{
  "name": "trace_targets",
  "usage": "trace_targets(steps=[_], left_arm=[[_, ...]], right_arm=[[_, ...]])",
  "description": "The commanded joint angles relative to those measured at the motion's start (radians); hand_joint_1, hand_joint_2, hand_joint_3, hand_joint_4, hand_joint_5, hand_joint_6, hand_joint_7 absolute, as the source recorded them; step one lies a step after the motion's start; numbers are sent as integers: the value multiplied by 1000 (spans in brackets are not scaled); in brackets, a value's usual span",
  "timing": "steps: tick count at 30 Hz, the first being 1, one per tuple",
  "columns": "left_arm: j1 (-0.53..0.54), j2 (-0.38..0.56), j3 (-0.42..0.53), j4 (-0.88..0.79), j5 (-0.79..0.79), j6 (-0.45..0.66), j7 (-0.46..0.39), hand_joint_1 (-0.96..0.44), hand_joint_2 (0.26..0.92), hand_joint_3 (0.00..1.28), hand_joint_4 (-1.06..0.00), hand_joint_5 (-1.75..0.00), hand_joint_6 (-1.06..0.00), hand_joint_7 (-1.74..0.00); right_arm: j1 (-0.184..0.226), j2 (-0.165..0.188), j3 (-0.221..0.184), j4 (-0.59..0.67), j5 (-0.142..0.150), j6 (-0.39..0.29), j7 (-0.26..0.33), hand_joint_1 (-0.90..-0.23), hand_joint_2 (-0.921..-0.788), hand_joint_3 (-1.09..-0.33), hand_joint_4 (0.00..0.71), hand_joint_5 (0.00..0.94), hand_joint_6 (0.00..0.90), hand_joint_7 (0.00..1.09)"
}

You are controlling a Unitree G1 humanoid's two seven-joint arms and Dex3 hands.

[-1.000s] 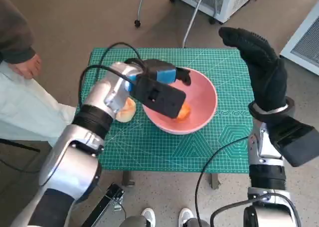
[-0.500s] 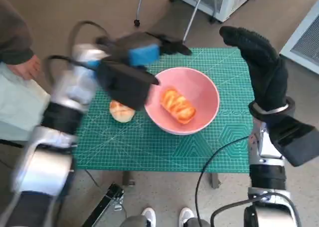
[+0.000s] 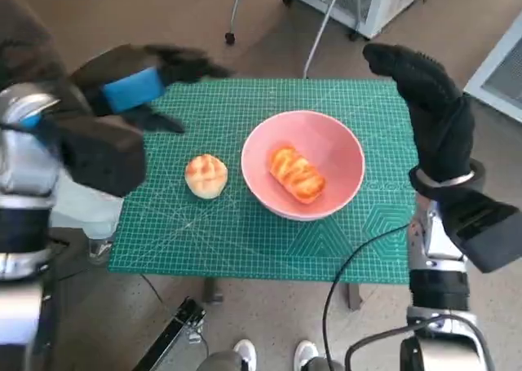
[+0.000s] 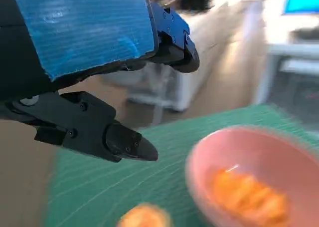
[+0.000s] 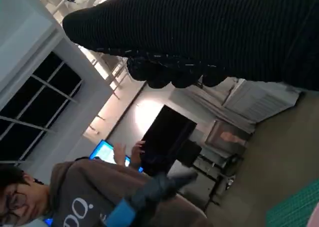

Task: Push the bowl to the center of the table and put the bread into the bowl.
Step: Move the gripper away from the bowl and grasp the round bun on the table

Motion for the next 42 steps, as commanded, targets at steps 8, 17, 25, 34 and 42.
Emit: trace_targets(steps=[8,17,25,34,42], left_arm=[[45,27,-37,50,53,13,1,-100,858,0,-334,0,-394,-207],[39,-12,-99,141,117,-36,55,-89,845,0,-327,0,-397,-182],[11,-76,-172,244,180,-53,92,-74,843,0,-325,0,-388,-160],[-42,-172,-254,399,265,-62,165,-57,844,0,-315,0,-378,-140],[-85,-253,-333,543,348,-60,250,-57,844,0,-300,0,-377,-131]], right_arm=[[-9,6,4,34,-6,-10,-2,-623,-921,-780,211,6,-1,630],[-10,5,9,30,-1,-8,8,-623,-921,-781,212,7,-1,637],[-12,-6,7,34,12,-5,26,-623,-921,-780,212,7,-1,637],[-5,-15,5,18,21,5,40,-623,-921,-782,211,6,-1,639],[4,-25,6,-1,24,14,44,-616,-921,-783,211,7,-1,636]])
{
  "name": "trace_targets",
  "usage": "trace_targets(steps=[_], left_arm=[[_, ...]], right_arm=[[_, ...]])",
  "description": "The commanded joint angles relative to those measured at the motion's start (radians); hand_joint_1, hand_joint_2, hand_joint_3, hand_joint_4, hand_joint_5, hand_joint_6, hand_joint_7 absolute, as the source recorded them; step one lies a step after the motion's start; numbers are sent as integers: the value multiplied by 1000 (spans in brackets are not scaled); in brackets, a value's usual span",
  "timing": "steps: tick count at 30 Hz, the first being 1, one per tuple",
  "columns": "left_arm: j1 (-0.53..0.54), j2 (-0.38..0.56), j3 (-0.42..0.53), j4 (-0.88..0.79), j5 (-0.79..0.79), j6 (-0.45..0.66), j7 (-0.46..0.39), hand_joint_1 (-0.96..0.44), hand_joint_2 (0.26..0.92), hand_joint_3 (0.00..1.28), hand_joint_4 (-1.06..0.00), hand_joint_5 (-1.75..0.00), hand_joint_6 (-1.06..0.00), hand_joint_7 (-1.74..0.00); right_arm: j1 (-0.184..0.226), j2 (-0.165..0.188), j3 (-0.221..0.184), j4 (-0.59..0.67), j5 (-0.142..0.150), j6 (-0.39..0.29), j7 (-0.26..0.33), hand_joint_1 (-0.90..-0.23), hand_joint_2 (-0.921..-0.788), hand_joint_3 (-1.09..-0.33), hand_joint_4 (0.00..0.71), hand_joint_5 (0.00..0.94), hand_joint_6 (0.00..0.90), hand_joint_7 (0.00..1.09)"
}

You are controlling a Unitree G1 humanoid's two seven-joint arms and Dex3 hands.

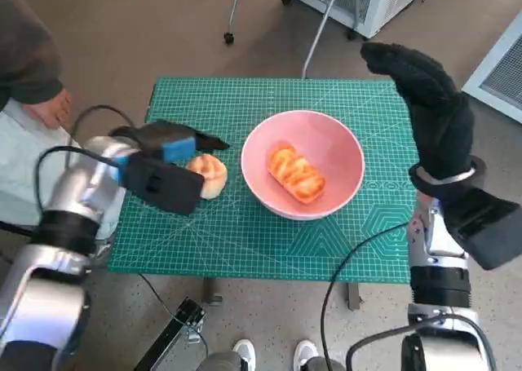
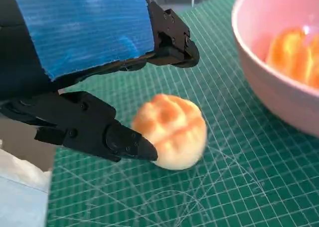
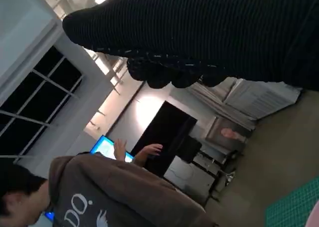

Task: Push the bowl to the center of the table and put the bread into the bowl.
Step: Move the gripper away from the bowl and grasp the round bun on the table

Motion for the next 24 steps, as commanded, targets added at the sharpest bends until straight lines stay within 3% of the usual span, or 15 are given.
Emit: trace_targets(steps=[1,10,12,15,16,19,24], left_arm=[[-44,-43,-46,81,45,-2,48,-60,844,0,-299,0,-377,-130],[-70,-91,-110,185,102,9,104,-54,884,18,-359,-27,-434,-153],[-74,-96,-122,203,114,9,118,-51,901,28,-411,-50,-491,-182],[-85,-93,-139,229,129,1,140,-48,914,77,-581,-145,-590,-326],[-89,-90,-142,237,133,-3,146,-31,917,121,-564,-566,-550,-684],[-108,-74,-144,254,136,-13,153,-10,920,181,-543,-1091,-492,-1107],[-137,-45,-140,268,135,-18,165,-2,921,175,-552,-1333,-527,-1180]], right_arm=[[21,-11,1,-11,7,20,12,-616,-921,-783,211,7,-1,634],[32,-23,-1,-29,5,25,13,-623,-921,-779,211,7,-1,623],[34,-25,-2,-31,3,25,12,-620,-921,-778,211,7,-1,623],[35,-28,-2,-35,-2,25,8,-618,-921,-777,211,7,-1,623],[36,-29,-3,-36,-3,25,6,-617,-921,-777,211,7,-1,623],[36,-31,-4,-36,-6,25,4,-617,-921,-777,211,7,-1,624],[34,-31,-5,-29,-6,22,3,-619,-921,-777,212,7,-1,624]])
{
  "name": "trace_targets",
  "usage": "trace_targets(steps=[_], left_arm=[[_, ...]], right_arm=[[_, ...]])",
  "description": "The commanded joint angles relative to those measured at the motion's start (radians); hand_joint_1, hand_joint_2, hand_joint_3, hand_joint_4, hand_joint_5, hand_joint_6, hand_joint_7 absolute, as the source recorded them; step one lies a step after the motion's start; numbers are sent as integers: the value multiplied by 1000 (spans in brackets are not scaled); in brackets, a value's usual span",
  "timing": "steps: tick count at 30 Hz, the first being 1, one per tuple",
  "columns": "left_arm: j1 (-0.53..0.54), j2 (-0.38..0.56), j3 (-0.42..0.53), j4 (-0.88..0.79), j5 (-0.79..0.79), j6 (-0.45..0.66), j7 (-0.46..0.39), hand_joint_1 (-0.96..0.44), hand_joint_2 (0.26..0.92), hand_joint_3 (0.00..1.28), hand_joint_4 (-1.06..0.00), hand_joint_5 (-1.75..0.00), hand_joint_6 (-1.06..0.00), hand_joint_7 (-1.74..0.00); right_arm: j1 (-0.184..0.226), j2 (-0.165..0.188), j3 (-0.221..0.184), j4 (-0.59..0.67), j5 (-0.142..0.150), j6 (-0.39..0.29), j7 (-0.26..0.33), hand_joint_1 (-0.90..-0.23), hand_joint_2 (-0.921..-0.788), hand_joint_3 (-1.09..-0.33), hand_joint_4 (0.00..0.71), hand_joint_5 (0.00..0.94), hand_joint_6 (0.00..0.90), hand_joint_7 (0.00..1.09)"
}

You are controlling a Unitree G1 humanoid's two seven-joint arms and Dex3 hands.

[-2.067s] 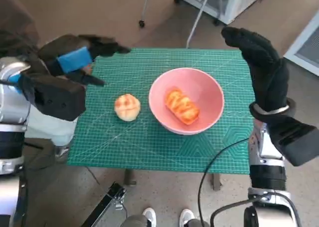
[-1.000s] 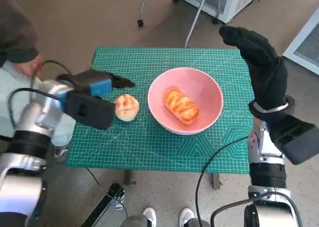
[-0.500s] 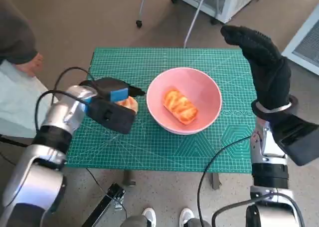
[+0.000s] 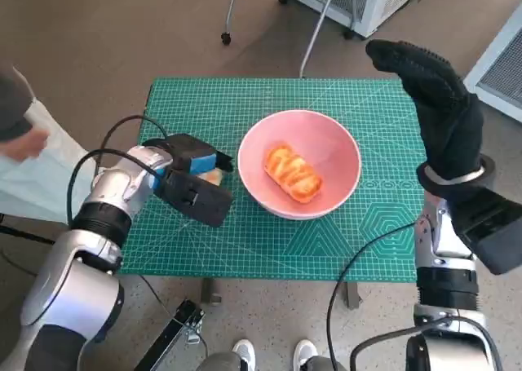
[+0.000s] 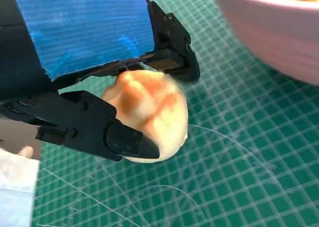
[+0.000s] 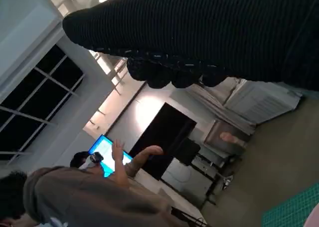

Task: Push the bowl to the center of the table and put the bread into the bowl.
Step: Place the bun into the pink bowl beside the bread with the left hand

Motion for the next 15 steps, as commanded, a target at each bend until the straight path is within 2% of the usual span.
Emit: trace_targets(steps=[1,7,15], left_arm=[[-48,45,1,20,8,-1,15,-1,920,175,-548,-1364,-537,-1169],[-78,75,24,29,-11,24,25,0,921,170,-535,-1411,-565,-1150],[-114,127,91,10,-64,35,38,0,921,160,-540,-1287,-571,-1263]], right_arm=[[25,-6,-2,10,-5,8,1,-619,-921,-777,212,7,-1,624],[21,-2,0,18,-9,2,-2,-610,-921,-775,213,8,-1,626],[17,2,1,25,-10,-5,-1,-599,-921,-778,214,8,-1,626]])
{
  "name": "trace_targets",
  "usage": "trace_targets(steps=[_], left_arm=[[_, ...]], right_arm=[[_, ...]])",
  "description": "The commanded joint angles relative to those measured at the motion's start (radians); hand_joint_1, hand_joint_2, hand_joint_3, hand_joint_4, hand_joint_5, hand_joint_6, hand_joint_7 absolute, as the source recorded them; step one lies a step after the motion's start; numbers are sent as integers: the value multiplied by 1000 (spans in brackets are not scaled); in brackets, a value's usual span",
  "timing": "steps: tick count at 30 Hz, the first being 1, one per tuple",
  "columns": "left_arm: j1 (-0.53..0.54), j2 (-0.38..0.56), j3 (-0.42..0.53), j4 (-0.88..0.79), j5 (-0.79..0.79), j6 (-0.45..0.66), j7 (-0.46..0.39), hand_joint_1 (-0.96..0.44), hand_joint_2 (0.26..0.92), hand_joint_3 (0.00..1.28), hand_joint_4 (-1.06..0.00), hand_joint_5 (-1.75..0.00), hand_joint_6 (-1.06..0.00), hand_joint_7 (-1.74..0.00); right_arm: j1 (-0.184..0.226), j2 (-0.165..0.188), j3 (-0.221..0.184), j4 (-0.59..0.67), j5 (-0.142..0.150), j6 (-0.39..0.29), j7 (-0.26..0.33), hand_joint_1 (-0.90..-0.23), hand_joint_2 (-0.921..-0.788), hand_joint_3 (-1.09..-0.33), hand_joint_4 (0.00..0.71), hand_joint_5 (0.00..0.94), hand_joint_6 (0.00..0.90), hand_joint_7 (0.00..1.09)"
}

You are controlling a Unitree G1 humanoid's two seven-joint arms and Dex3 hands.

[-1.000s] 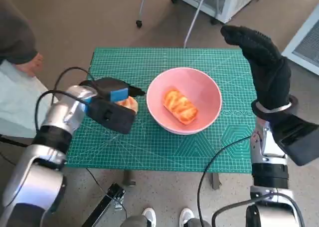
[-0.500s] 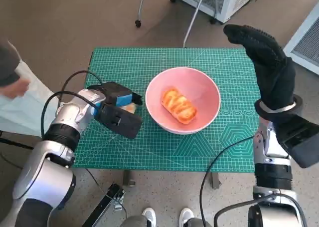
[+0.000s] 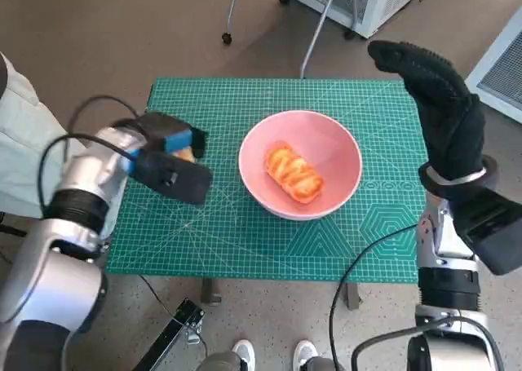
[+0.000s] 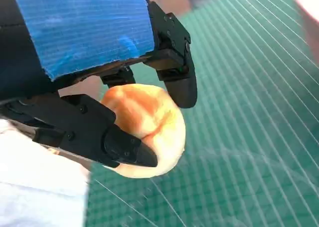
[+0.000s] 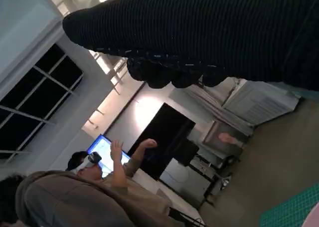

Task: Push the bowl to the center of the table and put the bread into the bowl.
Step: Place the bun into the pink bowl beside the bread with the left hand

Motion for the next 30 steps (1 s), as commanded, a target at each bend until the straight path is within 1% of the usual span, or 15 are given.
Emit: trace_targets(steps=[1,10,17,23,30], left_arm=[[-43,43,51,-19,-45,3,14,0,921,157,-544,-1279,-573,-1264],[-84,76,127,-109,-103,7,6,0,920,149,-578,-1241,-554,-1282],[-63,64,189,-278,-174,-37,-6,0,920,133,-616,-1200,-553,-1285],[-35,13,197,-389,-212,-73,-22,0,921,131,-618,-1204,-556,-1276],[-19,-67,168,-407,-213,-142,-9,0,921,138,-579,-1249,-578,-1248]], right_arm=[[17,4,2,18,-6,-3,0,-598,-921,-779,213,8,-1,626],[11,7,4,22,1,-4,4,-598,-921,-780,213,8,-1,624],[0,13,7,29,5,0,5,-597,-921,-780,213,8,-1,623],[-7,20,9,36,7,-1,9,-594,-921,-780,213,8,-1,622],[-5,28,14,30,4,-3,6,-588,-921,-782,213,8,-1,623]])
